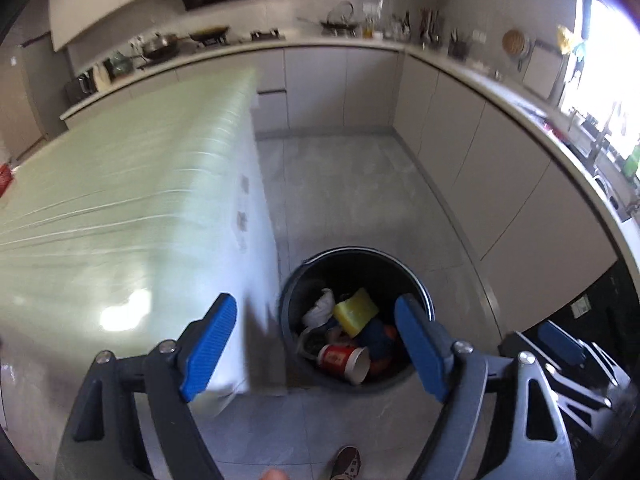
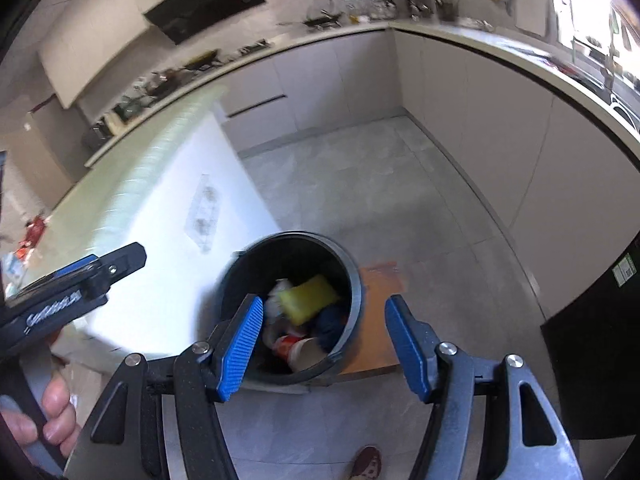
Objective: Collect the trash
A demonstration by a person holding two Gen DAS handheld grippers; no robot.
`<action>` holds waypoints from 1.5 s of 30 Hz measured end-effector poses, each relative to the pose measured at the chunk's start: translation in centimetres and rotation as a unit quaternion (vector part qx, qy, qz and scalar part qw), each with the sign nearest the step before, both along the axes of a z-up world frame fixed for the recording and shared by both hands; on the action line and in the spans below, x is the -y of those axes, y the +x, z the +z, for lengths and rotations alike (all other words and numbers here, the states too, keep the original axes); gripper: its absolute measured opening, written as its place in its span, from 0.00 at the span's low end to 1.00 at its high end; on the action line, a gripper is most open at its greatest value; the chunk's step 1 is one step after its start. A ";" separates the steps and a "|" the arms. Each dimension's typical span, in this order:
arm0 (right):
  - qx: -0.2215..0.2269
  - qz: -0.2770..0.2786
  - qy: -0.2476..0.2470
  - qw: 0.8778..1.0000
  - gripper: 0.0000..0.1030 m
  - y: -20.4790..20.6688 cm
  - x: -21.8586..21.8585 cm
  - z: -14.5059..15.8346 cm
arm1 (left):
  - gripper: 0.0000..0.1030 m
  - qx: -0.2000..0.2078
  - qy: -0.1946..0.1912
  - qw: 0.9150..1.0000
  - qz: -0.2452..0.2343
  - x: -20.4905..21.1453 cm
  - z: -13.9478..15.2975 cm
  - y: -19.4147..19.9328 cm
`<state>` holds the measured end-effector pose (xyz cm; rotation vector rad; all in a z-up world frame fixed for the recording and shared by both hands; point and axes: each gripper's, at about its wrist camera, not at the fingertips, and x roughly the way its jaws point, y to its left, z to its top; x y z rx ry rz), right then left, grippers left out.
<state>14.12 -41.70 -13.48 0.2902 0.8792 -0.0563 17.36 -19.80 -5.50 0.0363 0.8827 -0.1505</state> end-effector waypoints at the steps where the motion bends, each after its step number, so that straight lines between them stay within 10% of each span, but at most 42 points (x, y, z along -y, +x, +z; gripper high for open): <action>1: 0.005 0.004 -0.003 1.000 0.64 -0.9 -1.2 0.8 | 0.83 0.005 -0.006 1.000 -0.001 -1.3 1.0 -1.8; 18: 0.074 0.041 -0.030 0.996 0.76 -25.6 -24.1 13.8 | 0.92 0.103 -0.014 0.993 0.057 -22.4 9.3 -25.7; 45: 0.112 -0.024 -0.095 0.989 0.80 -32.2 -21.0 18.0 | 0.93 0.114 0.031 0.991 0.065 -16.2 9.1 -29.1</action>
